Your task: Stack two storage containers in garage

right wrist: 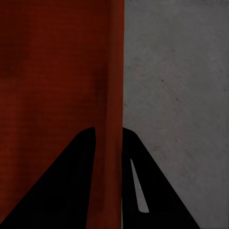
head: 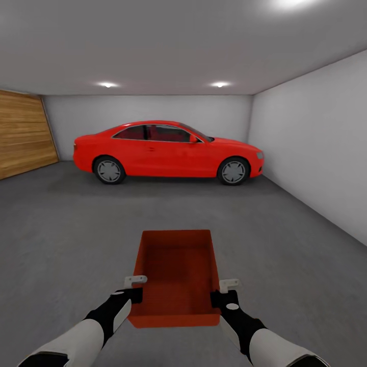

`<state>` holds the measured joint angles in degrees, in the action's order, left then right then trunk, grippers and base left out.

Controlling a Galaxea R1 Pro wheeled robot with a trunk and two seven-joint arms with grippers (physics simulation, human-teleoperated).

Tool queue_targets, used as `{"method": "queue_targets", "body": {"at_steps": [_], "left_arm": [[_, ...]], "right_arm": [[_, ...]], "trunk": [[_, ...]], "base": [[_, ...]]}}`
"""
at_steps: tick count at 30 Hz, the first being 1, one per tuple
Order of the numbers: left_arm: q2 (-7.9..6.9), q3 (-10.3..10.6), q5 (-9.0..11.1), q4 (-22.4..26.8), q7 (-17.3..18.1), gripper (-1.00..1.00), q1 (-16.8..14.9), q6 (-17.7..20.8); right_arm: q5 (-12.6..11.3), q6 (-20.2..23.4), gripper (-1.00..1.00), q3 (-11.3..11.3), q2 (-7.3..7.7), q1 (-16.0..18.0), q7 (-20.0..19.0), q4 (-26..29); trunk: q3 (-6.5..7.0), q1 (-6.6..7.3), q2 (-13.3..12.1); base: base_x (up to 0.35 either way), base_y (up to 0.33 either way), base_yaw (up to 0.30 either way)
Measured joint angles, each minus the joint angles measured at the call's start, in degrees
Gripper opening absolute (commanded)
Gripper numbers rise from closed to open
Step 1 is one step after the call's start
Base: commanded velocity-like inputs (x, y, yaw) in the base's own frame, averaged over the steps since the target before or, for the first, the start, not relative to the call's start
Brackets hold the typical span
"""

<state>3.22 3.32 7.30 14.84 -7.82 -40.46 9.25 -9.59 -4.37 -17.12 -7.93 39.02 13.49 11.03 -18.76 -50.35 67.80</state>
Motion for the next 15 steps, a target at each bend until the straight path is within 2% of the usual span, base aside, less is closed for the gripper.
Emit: {"method": "queue_targets", "body": {"at_steps": [15], "left_arm": [[0.0, 0.0, 0.0, 0.0, 0.0, -1.0, 0.0, 0.0]], "right_arm": [[0.0, 0.0, -1.0, 0.0, 0.0, 0.0, 0.0, 0.0]], "trunk": [[0.0, 0.0, 0.0]], "base": [[0.322, 0.056, 0.0]]}}
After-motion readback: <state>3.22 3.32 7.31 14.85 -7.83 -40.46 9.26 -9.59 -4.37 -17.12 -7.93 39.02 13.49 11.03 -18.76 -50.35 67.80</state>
